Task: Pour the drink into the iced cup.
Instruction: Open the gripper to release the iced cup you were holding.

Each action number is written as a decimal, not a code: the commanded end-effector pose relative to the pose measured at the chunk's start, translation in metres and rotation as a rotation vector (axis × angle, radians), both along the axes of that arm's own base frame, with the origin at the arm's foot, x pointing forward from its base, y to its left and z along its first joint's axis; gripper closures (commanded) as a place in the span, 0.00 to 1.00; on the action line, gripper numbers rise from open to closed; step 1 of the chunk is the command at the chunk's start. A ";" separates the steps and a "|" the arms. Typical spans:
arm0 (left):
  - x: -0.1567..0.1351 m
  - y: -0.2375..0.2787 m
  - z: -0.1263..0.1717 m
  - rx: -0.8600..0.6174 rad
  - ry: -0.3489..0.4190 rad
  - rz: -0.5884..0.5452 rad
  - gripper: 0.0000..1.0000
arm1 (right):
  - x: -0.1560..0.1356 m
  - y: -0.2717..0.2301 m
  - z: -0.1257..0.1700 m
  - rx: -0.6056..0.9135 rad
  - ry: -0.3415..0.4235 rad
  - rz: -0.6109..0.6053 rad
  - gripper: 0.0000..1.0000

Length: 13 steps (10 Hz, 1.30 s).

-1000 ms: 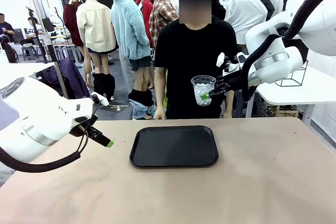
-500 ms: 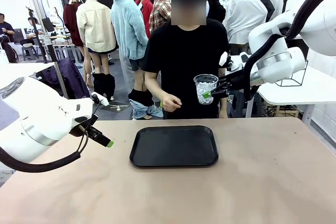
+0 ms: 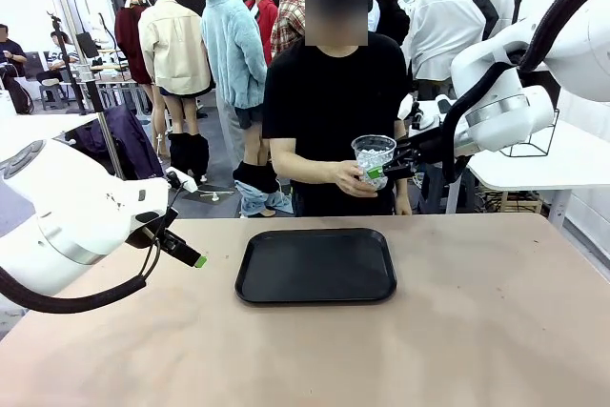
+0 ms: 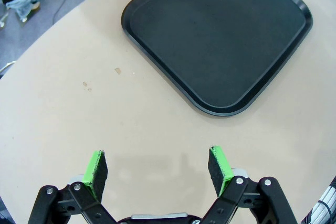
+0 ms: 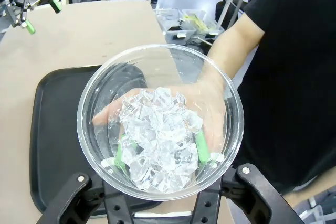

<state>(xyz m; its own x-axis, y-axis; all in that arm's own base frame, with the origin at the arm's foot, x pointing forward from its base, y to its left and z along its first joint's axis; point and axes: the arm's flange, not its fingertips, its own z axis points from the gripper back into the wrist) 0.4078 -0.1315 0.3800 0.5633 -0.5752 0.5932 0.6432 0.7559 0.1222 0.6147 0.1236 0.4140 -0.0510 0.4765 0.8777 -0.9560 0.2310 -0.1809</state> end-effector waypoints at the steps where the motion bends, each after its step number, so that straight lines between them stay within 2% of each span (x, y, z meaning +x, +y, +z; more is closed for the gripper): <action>1: -0.001 0.000 0.000 0.008 -0.011 0.000 0.00 | 0.000 0.000 0.000 0.001 0.000 0.000 0.47; 4: -0.001 0.000 0.000 0.008 -0.011 0.000 0.00 | 0.000 0.000 0.000 0.000 0.000 0.000 0.47; 5: -0.001 0.000 0.000 0.008 -0.011 0.000 0.00 | 0.000 0.000 0.002 0.006 0.006 -0.005 0.35; 6: -0.001 0.000 0.000 0.008 -0.011 0.000 0.00 | -0.001 0.000 0.002 0.006 0.009 -0.008 0.15; 7: -0.001 0.000 0.000 0.008 -0.011 0.000 0.00 | -0.001 0.000 0.003 0.008 0.010 -0.009 0.00; 10: -0.001 0.000 0.000 0.008 -0.011 0.000 0.00 | -0.005 -0.003 0.006 0.019 0.015 -0.011 0.00; 13: -0.001 0.000 0.000 0.008 -0.011 0.000 0.00 | -0.024 -0.019 0.005 0.001 0.007 -0.058 0.00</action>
